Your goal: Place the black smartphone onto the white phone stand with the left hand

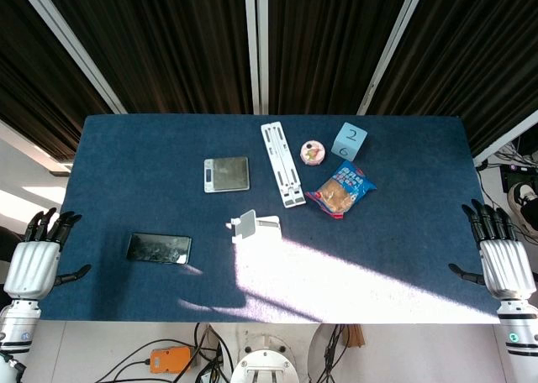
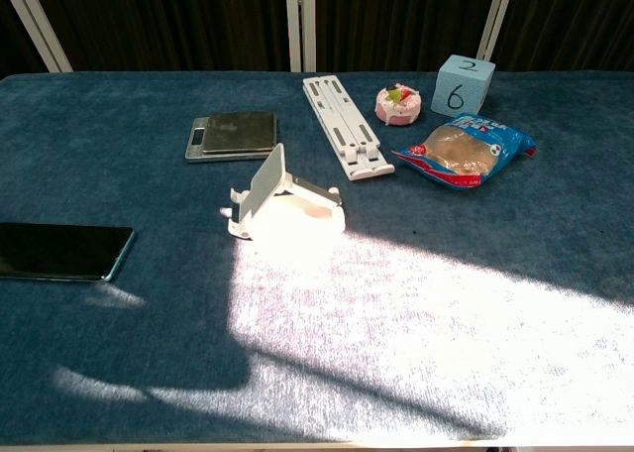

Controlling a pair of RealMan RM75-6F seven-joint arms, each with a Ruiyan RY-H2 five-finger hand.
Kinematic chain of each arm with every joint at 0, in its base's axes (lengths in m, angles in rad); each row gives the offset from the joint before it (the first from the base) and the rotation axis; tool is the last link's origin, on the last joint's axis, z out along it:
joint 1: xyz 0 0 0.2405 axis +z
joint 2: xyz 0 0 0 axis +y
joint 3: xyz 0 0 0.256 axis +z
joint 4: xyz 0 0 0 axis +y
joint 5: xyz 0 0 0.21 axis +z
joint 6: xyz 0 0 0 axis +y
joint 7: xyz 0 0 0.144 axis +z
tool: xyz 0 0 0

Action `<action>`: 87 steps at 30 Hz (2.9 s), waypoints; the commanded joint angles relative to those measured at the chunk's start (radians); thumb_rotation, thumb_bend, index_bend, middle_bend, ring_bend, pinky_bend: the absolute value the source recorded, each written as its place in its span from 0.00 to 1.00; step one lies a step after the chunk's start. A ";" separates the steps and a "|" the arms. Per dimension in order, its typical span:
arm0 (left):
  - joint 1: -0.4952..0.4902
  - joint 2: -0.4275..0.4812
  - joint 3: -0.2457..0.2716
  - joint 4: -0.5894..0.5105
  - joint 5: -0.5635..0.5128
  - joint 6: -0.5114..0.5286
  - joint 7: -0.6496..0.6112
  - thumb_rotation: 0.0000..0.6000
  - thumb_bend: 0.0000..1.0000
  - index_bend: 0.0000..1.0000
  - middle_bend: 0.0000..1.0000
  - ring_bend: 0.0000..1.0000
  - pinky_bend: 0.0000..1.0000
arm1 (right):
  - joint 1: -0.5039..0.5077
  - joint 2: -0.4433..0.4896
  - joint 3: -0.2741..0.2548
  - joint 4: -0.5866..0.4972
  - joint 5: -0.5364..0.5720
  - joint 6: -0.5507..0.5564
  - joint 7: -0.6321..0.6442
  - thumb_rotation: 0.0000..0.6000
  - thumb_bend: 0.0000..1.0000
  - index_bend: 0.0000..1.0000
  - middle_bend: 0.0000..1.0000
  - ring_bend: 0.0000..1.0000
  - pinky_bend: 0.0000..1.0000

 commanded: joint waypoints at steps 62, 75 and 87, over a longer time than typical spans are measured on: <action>-0.375 -0.248 0.013 0.005 -0.320 -0.503 0.324 1.00 0.18 0.45 0.29 0.18 0.07 | 0.006 0.060 0.013 -0.020 0.018 -0.003 0.049 1.00 0.16 0.00 0.05 0.00 0.05; -0.353 -0.272 0.025 0.063 -0.210 -0.434 0.201 1.00 0.21 0.51 0.54 0.40 0.27 | 0.003 0.063 0.012 -0.029 0.016 0.002 0.049 1.00 0.15 0.00 0.05 0.00 0.05; -0.344 -0.278 0.003 0.090 -0.107 -0.376 -0.077 1.00 0.24 0.52 0.61 0.49 0.49 | 0.001 0.067 0.012 -0.031 0.015 0.005 0.054 1.00 0.16 0.00 0.05 0.00 0.05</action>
